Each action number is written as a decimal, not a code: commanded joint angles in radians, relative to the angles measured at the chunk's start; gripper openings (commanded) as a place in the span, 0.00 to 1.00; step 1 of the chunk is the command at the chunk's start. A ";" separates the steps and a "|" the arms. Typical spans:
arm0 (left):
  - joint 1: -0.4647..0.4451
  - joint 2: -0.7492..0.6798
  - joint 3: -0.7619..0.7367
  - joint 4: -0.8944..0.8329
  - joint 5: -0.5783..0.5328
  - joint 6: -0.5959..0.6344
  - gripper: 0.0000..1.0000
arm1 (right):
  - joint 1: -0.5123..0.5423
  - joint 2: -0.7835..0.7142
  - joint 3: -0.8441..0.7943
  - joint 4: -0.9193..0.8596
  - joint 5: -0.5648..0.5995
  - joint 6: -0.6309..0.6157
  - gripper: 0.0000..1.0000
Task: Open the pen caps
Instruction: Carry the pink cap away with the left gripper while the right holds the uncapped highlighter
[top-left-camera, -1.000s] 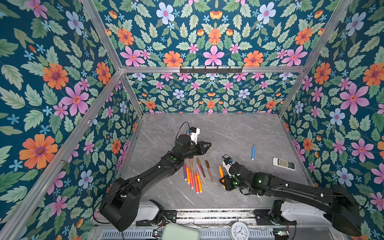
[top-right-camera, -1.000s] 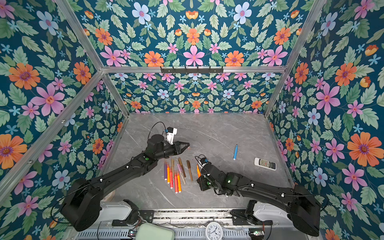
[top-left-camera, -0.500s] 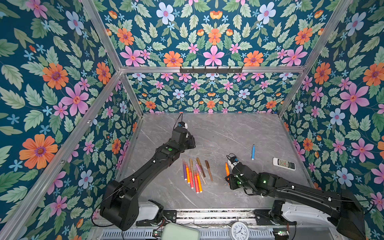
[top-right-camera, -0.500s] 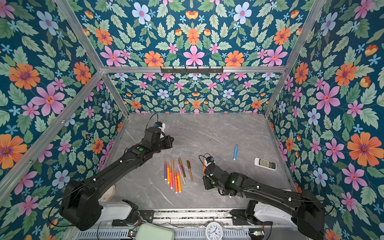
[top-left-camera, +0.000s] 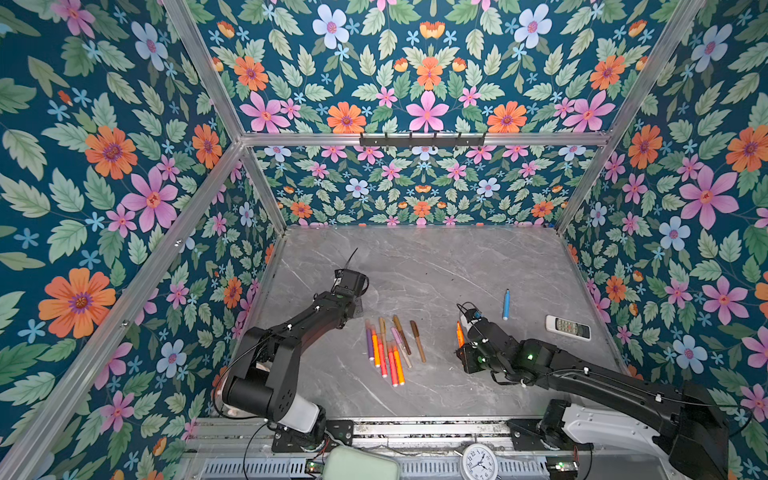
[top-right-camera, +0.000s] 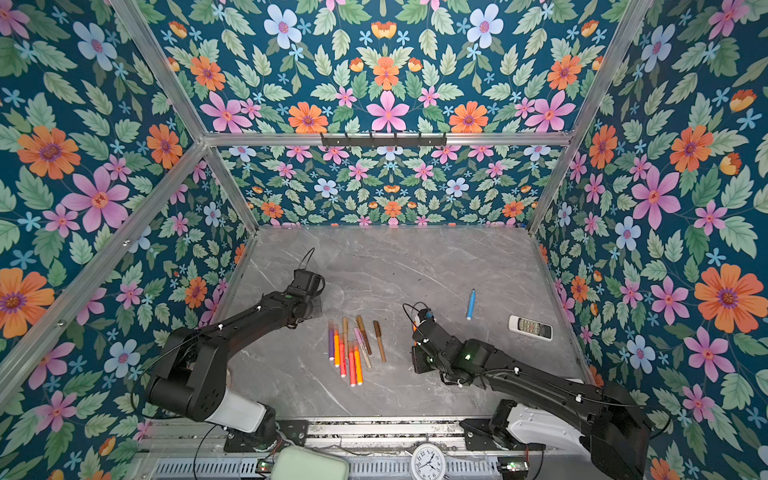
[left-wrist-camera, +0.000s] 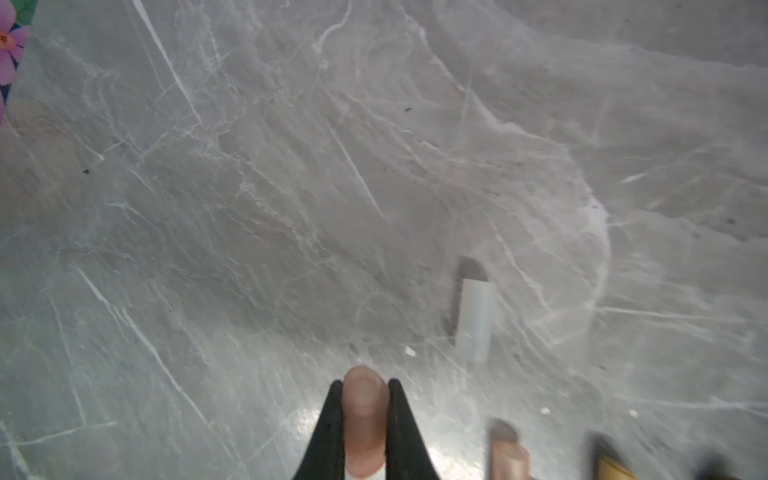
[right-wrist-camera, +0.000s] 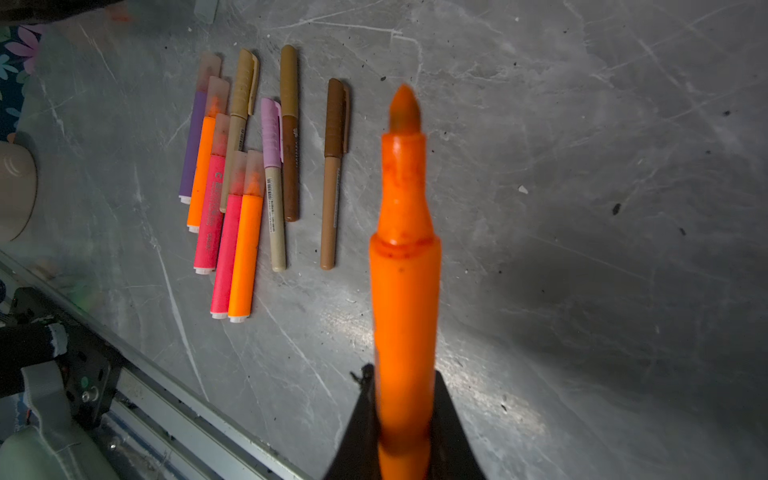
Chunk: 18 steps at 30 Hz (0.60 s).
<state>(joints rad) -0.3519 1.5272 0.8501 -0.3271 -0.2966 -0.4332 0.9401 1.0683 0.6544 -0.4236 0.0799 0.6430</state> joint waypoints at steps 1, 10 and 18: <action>0.038 0.013 -0.014 0.056 0.026 0.053 0.00 | -0.001 0.002 0.003 -0.021 -0.006 -0.014 0.00; 0.091 0.086 0.008 0.131 0.148 0.102 0.00 | -0.011 0.018 0.022 -0.026 -0.004 -0.015 0.00; 0.105 0.150 0.039 0.146 0.197 0.112 0.00 | -0.010 0.032 0.033 -0.032 0.000 -0.012 0.00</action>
<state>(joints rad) -0.2493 1.6699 0.8833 -0.1970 -0.1284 -0.3355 0.9298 1.0977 0.6804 -0.4480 0.0765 0.6426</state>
